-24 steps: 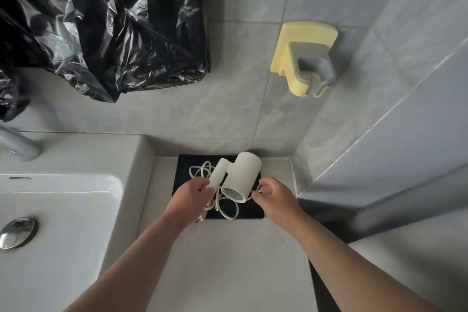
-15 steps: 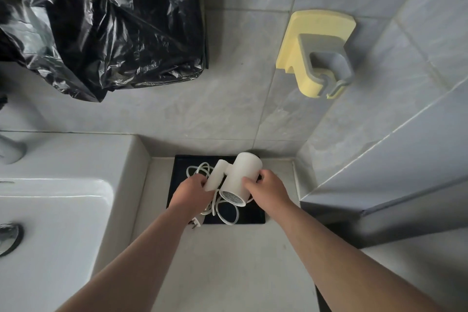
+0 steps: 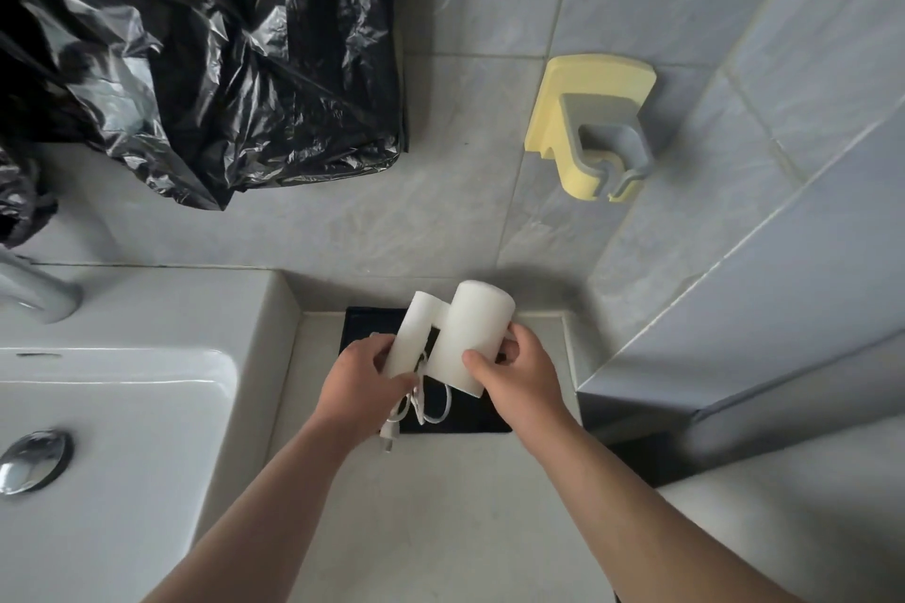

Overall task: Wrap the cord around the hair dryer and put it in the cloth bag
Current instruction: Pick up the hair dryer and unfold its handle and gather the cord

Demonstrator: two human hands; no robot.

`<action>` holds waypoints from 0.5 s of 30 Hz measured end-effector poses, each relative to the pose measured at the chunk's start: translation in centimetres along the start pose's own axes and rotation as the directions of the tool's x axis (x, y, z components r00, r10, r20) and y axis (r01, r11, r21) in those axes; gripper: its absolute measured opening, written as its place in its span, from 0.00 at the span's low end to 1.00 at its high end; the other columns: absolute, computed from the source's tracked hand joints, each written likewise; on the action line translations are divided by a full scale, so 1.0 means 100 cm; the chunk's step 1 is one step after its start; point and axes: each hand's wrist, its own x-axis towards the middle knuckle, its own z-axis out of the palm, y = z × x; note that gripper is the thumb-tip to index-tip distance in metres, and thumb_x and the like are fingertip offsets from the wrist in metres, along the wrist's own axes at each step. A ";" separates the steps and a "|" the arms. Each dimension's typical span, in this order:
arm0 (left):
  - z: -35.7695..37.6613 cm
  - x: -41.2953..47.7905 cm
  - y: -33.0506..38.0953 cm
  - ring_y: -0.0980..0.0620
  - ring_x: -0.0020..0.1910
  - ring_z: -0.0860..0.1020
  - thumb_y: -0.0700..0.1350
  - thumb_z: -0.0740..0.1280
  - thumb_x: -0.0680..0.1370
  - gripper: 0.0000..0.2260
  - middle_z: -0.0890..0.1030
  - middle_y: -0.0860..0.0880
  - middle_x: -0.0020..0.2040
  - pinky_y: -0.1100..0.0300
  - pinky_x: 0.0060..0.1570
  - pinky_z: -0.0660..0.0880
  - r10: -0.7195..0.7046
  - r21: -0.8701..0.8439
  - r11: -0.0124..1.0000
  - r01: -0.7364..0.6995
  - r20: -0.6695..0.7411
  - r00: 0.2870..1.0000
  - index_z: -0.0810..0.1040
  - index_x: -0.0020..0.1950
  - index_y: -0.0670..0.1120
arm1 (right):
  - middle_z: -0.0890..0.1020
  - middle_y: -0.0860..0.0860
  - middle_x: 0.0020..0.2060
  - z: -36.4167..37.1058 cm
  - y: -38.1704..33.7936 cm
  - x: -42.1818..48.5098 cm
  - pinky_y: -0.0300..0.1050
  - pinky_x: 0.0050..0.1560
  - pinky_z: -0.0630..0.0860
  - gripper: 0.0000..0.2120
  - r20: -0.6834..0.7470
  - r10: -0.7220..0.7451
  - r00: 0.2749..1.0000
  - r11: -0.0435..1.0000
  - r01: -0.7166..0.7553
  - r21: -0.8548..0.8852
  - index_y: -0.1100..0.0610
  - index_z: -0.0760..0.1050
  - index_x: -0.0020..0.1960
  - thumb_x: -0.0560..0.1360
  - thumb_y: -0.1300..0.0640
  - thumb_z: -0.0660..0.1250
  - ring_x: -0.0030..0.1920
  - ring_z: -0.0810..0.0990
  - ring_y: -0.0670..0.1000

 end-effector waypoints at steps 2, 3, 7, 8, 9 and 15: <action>-0.009 -0.012 0.007 0.52 0.41 0.80 0.43 0.75 0.69 0.15 0.82 0.51 0.46 0.56 0.40 0.78 0.022 -0.050 0.998 -0.024 -0.036 0.999 0.80 0.54 0.54 | 0.84 0.41 0.50 -0.005 -0.007 -0.014 0.51 0.53 0.81 0.23 0.007 -0.054 0.999 0.997 0.054 0.051 0.41 0.74 0.57 0.63 0.48 0.73 0.49 0.84 0.42; -0.013 -0.017 0.010 0.53 0.43 0.80 0.43 0.75 0.69 0.17 0.81 0.51 0.48 0.59 0.42 0.76 0.040 -0.065 0.997 -0.044 -0.057 0.998 0.79 0.56 0.54 | 0.84 0.40 0.50 -0.008 -0.011 -0.021 0.53 0.54 0.81 0.23 0.006 -0.081 0.997 0.994 0.081 0.072 0.40 0.73 0.56 0.62 0.48 0.73 0.49 0.84 0.43; -0.026 -0.044 0.032 0.53 0.45 0.81 0.40 0.76 0.69 0.20 0.82 0.52 0.49 0.56 0.44 0.80 0.094 -0.153 0.982 -0.109 -0.104 0.990 0.76 0.56 0.54 | 0.83 0.34 0.46 -0.023 -0.032 -0.050 0.54 0.50 0.82 0.20 -0.023 -0.200 0.980 0.975 0.201 0.100 0.39 0.74 0.53 0.65 0.54 0.73 0.45 0.83 0.41; -0.029 -0.052 0.039 0.53 0.46 0.82 0.39 0.76 0.69 0.20 0.82 0.52 0.49 0.56 0.43 0.81 0.098 -0.193 0.974 -0.118 -0.109 0.989 0.76 0.57 0.53 | 0.83 0.33 0.45 -0.028 -0.039 -0.058 0.52 0.48 0.82 0.19 -0.031 -0.228 0.973 0.968 0.230 0.103 0.40 0.74 0.53 0.66 0.55 0.73 0.44 0.83 0.40; -0.033 -0.060 0.045 0.54 0.47 0.82 0.38 0.76 0.69 0.21 0.82 0.53 0.50 0.59 0.41 0.81 0.109 -0.219 0.967 -0.132 -0.116 0.987 0.75 0.58 0.52 | 0.83 0.34 0.45 -0.034 -0.046 -0.066 0.47 0.46 0.82 0.19 -0.038 -0.253 0.967 0.960 0.255 0.112 0.41 0.75 0.55 0.67 0.56 0.74 0.43 0.82 0.39; -0.051 -0.111 0.079 0.48 0.46 0.82 0.36 0.74 0.71 0.20 0.81 0.51 0.51 0.61 0.33 0.81 0.173 -0.313 0.926 -0.209 -0.140 0.975 0.75 0.58 0.51 | 0.85 0.47 0.51 -0.064 -0.074 -0.104 0.43 0.46 0.79 0.30 0.024 -0.277 0.961 0.938 0.264 0.226 0.49 0.75 0.62 0.61 0.47 0.76 0.51 0.84 0.47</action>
